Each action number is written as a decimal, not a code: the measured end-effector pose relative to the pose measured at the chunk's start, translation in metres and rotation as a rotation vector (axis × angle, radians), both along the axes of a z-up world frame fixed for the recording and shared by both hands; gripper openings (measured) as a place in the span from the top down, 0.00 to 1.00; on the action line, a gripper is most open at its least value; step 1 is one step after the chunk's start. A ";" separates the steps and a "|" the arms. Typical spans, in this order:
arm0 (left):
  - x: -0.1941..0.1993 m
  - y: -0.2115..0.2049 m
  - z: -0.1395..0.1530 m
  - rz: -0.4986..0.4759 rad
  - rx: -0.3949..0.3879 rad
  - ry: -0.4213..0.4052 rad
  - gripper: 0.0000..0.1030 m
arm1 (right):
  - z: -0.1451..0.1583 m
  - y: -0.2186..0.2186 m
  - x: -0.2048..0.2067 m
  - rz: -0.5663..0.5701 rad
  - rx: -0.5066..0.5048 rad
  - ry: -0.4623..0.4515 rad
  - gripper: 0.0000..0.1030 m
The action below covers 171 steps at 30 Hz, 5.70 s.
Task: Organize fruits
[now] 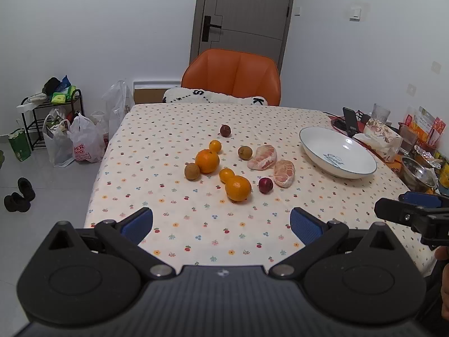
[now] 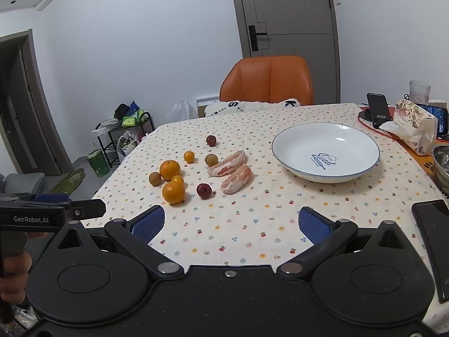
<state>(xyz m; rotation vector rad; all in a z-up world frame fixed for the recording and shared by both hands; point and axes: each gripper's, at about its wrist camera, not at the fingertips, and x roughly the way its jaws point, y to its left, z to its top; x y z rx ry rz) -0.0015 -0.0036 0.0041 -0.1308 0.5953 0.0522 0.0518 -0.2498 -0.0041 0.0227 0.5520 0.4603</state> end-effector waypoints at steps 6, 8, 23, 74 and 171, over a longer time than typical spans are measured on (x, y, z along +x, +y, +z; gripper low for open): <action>0.000 -0.001 0.003 -0.001 0.000 -0.004 0.00 | 0.001 0.000 0.000 0.000 0.003 0.000 0.00; 0.000 -0.001 0.003 -0.001 0.001 -0.005 0.00 | 0.002 -0.001 0.000 -0.001 0.003 -0.001 0.00; -0.002 0.000 0.006 0.001 -0.002 -0.013 0.00 | 0.003 -0.003 0.001 -0.009 0.005 -0.006 0.00; 0.006 -0.004 0.014 0.001 0.016 -0.048 0.00 | 0.013 -0.004 0.011 -0.004 0.017 -0.028 0.00; 0.100 0.012 -0.045 -0.025 -0.117 0.002 0.65 | -0.045 0.055 0.130 0.207 0.093 0.143 0.78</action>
